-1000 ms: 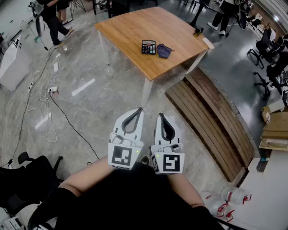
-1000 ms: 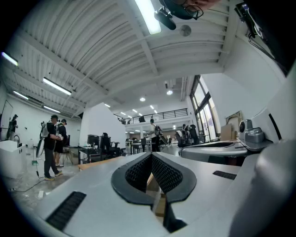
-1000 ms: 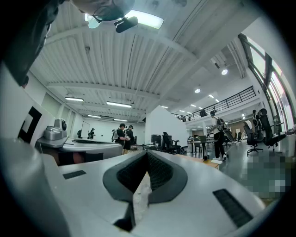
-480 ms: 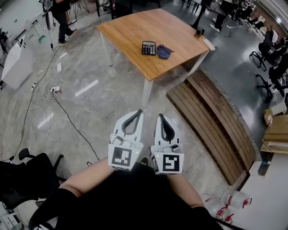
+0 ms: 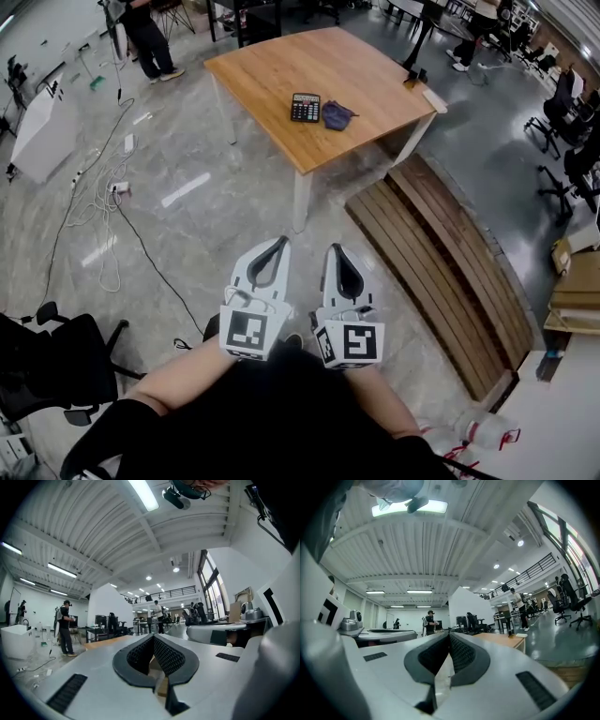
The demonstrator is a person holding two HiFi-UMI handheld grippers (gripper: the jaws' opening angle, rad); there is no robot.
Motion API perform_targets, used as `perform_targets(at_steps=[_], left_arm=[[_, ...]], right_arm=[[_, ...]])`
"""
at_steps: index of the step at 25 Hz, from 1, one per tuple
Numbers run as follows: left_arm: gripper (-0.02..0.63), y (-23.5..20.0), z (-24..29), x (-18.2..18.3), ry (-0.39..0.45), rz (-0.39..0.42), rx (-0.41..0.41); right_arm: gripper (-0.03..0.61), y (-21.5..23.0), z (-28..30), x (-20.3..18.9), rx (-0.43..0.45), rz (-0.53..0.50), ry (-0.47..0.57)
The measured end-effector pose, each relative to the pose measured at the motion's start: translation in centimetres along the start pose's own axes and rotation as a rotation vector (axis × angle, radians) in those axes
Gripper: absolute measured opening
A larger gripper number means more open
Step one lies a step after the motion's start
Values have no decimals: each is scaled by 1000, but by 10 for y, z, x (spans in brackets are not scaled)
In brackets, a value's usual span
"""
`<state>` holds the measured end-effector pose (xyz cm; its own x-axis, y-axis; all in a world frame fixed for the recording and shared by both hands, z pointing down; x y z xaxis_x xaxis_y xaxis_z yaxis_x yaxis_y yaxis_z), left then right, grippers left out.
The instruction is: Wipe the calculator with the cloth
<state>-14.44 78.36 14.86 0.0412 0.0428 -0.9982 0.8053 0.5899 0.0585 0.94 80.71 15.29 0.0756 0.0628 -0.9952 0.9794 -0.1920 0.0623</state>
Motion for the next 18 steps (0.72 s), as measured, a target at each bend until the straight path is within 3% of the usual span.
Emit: perform_targets(at_steps=[7, 11, 18], left_arm=[[6, -10, 36, -14, -9, -57, -50], [6, -43, 79, -31, -36, -57, -9], [6, -104, 165, -66, -76, -105, -44]], right_arm=[[15, 17, 26, -16, 27, 25, -51], [15, 32, 61, -35, 46, 25, -116], [15, 48, 156, -71, 68, 6, -211]])
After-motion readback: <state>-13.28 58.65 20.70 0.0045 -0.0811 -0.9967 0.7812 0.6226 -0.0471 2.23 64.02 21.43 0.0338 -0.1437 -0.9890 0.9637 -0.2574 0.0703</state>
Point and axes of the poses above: the fingertips, and each gripper's own axes: z forward along the fingers, y to its right, x out of its top, the point moved 9 cm from there along -z, backward along the fingers, and after that the axes turned 5 degrees about -x, right-handed, at the moved point
